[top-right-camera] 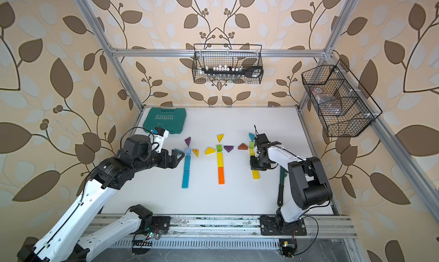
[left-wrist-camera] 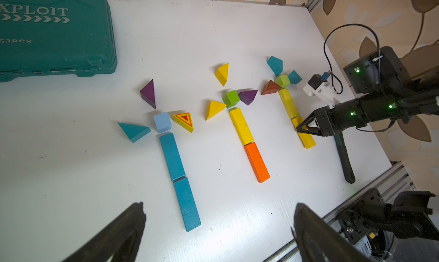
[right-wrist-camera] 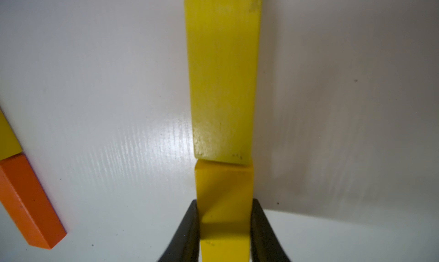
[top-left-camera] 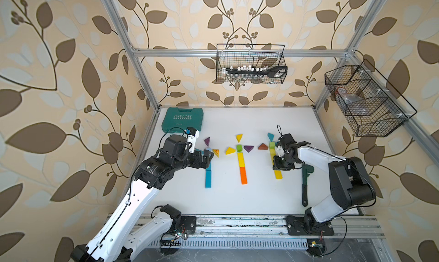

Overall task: Assemble a small pinwheel with building blocks
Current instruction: Assemble the building block at the center of the board.

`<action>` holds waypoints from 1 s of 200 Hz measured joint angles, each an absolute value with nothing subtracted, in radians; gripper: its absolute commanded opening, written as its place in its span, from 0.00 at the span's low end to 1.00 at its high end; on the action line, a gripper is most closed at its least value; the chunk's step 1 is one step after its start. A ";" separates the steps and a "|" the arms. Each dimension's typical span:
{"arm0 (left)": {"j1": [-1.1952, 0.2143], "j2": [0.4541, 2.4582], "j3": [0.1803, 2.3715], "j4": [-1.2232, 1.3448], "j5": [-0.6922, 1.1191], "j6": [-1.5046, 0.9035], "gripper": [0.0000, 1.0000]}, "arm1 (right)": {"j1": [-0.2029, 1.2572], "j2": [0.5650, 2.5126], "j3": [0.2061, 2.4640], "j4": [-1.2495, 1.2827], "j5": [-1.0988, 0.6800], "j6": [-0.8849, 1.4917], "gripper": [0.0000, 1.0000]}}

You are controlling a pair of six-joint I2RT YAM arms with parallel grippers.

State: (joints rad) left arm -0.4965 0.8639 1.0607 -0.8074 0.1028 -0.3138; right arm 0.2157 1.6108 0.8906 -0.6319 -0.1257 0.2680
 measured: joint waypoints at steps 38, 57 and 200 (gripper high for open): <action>-0.496 0.864 1.061 -0.807 0.102 -0.314 0.99 | 0.216 1.626 0.904 -0.630 -0.128 0.268 0.23; -0.496 0.864 1.061 -0.807 0.102 -0.314 0.99 | 0.216 1.626 0.904 -0.631 -0.126 0.268 0.30; -0.496 0.866 1.061 -0.807 0.096 -0.313 0.99 | 0.216 1.640 0.916 -0.643 -0.115 0.268 0.37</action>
